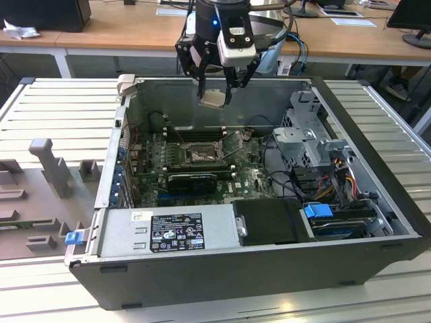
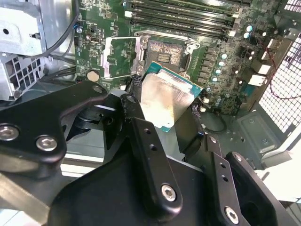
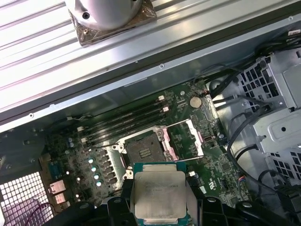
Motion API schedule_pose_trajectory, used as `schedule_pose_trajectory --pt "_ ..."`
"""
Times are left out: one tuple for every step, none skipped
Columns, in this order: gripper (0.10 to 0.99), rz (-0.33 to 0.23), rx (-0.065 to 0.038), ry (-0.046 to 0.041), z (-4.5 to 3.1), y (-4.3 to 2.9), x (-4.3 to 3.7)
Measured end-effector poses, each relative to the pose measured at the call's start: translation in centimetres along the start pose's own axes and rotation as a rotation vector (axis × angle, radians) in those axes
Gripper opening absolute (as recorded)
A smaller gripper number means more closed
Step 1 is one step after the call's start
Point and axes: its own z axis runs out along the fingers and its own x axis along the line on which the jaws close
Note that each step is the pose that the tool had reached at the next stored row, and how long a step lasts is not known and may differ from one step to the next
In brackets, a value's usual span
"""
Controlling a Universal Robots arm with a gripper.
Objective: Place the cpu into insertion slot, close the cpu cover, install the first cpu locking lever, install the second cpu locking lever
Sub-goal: 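Place the cpu into insertion slot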
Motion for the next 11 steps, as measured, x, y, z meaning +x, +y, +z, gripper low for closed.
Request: schedule_pose_trajectory --pt "0.529 0.004 0.0 -0.0003 0.0 0.0 0.0" --pt "0.529 0.009 0.0 -0.0008 0.0 0.0 0.0" --pt "0.529 0.013 0.0 -0.0012 0.01 0.0 0.0" --pt "0.529 0.017 0.0 -0.0015 0.01 0.0 0.0" --pt "0.529 0.02 0.0 -0.0018 0.01 0.0 0.0" --pt "0.529 0.026 -0.001 -0.0022 0.01 0.0 0.0" --pt "0.529 0.03 -0.001 -0.0027 0.01 0.0 0.0" --pt "0.529 0.032 -0.001 -0.0029 0.01 0.0 0.0" --pt "0.529 0.035 -0.001 -0.0031 0.01 0.0 0.0" --pt "0.529 0.038 -0.001 -0.0034 0.01 0.0 0.0" --pt "0.529 0.04 -0.001 -0.0036 0.01 0.0 0.0"
